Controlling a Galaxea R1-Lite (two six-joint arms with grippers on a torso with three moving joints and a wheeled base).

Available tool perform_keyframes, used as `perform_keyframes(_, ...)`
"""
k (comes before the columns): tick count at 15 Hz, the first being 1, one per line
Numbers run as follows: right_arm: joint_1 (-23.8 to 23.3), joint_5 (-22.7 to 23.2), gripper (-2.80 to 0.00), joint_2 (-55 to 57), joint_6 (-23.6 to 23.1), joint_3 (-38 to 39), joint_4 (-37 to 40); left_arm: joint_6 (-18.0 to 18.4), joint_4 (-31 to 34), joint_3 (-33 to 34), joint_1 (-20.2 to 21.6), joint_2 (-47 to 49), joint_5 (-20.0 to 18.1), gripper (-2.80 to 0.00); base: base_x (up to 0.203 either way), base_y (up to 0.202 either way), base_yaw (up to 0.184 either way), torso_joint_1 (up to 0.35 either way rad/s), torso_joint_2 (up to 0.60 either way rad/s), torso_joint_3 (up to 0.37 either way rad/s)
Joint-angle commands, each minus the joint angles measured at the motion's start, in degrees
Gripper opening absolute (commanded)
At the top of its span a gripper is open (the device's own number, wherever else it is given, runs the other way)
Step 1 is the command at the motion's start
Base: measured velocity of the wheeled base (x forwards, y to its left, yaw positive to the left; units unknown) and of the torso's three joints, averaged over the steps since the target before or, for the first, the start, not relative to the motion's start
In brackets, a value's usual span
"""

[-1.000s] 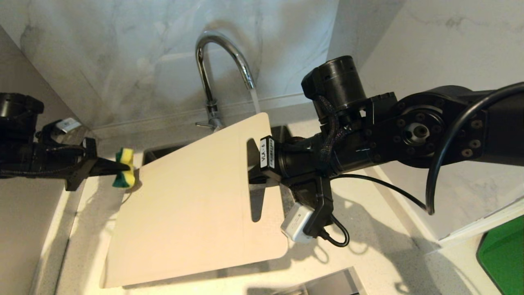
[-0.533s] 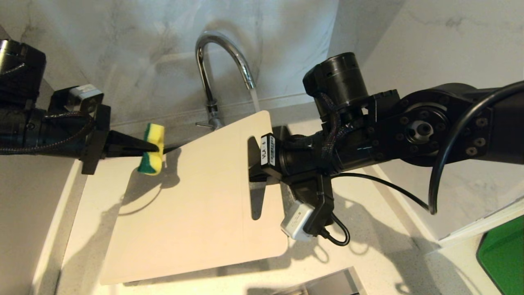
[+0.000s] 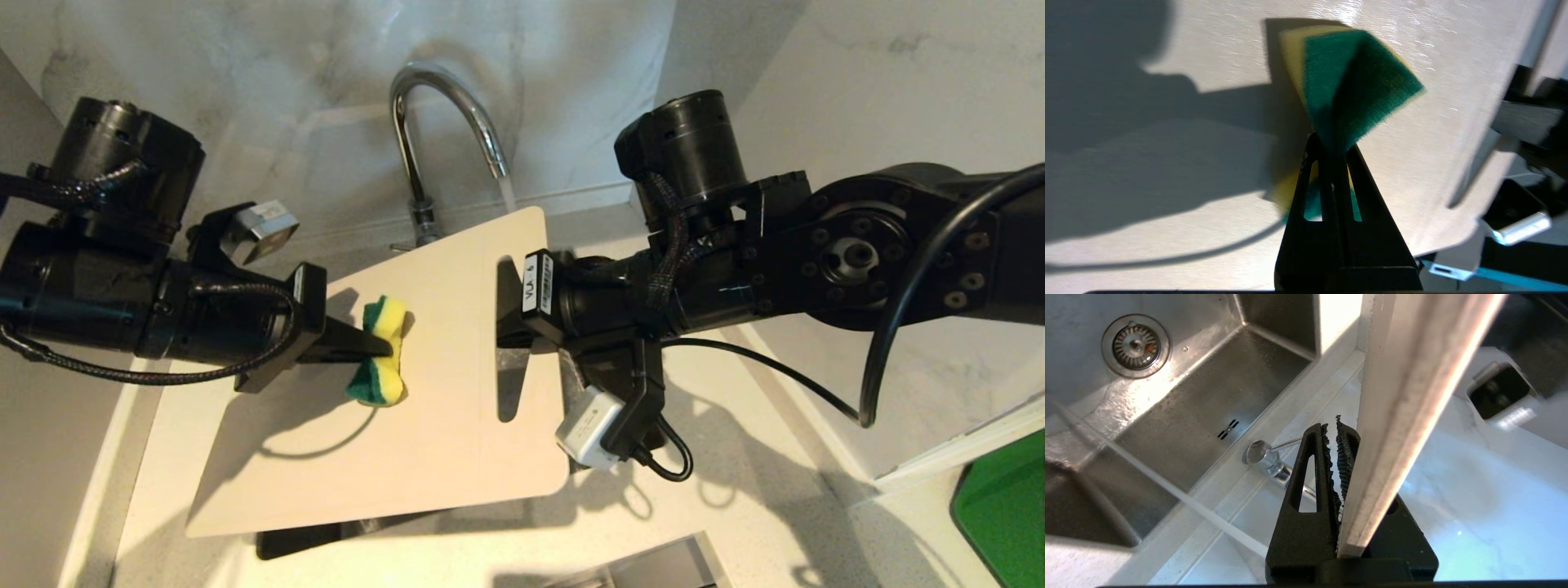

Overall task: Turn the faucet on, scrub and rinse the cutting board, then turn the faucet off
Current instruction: Scrub the cutting board underwater

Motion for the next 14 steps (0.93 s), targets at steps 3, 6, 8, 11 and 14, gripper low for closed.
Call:
perform_keyframes(3, -0.2, 0.2, -2.8, 0.0, -0.9, 0.0, 0.1, 2.9, -8.9, 10.2, 7.2, 0.1, -0.1, -2.8, 0.0, 0.0, 0.0, 0.0, 0.0, 0.0)
perform_keyframes(6, -0.2, 0.2, -2.8, 0.0, -0.8, 0.0, 0.1, 6.7, -9.5, 13.9, 14.6, -0.1, -1.4, -2.8, 0.0, 0.0, 0.0, 0.0, 0.0, 0.0)
perform_keyframes(8, -0.2, 0.1, -2.8, 0.0, -0.8, 0.0, 0.1, 9.4, -10.8, 16.9, 20.1, -0.1, -4.8, -2.8, 0.0, 0.0, 0.0, 0.0, 0.0, 0.0)
perform_keyframes(11, -0.2, 0.1, -2.8, 0.1, -0.8, -0.1, 0.1, 14.4, -12.7, 22.4, 27.6, 1.2, -8.9, -2.8, 0.0, 0.0, 0.0, 0.0, 0.0, 0.0)
perform_keyframes(14, -0.2, 0.2, -2.8, 0.0, -0.8, 0.1, 0.0, 18.8, -14.7, 25.7, 34.4, 2.6, -12.0, -2.8, 0.0, 0.0, 0.0, 0.0, 0.0, 0.0)
